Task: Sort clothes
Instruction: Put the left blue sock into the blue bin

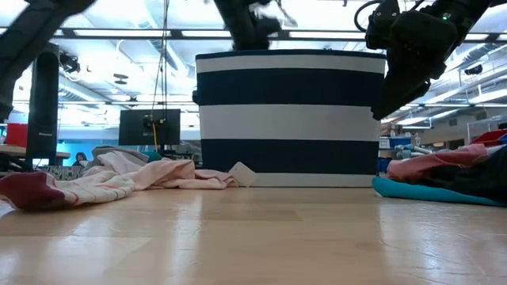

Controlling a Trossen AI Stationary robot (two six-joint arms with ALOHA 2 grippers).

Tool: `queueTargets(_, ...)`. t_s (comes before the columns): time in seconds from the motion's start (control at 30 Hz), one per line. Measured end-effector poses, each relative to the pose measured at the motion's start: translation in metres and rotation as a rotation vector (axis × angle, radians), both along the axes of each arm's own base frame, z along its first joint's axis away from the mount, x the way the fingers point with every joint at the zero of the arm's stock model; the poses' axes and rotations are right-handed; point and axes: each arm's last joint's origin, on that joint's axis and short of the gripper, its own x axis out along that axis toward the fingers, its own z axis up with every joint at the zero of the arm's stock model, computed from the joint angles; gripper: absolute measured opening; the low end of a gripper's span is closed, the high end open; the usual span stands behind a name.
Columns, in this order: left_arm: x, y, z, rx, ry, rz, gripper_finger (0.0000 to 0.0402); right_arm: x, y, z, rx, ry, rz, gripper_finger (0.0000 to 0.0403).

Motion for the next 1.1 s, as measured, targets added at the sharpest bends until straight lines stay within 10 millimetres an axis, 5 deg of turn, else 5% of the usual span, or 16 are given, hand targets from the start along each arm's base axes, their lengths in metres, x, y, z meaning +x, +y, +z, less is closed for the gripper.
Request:
queueTargets(0.23,-0.058,-0.042,0.057,0.069,0.01,0.063,0.0125,0.0,0.0,0.0,0.014,-0.003,-0.003,0.0199)
queueTargets(0.47,-0.116,-0.073,0.073,0.085,-0.016,0.179,0.0124,-0.001,0.003,0.0,0.039,0.0,0.003,0.0199)
queueTargets(0.63,-0.156,-0.089,0.051,0.105,-0.046,0.276,0.0124,-0.002,0.008,0.0,0.053,-0.006,0.01,0.0199)
queueTargets(0.8,-0.187,-0.092,0.006,0.092,-0.115,0.356,0.0124,-0.002,0.01,0.0,0.054,-0.013,0.016,0.0199)
queueTargets(1.1,-0.208,-0.06,-0.092,0.005,-0.098,0.496,0.0124,0.0,0.01,0.002,0.056,-0.039,0.011,0.0199)
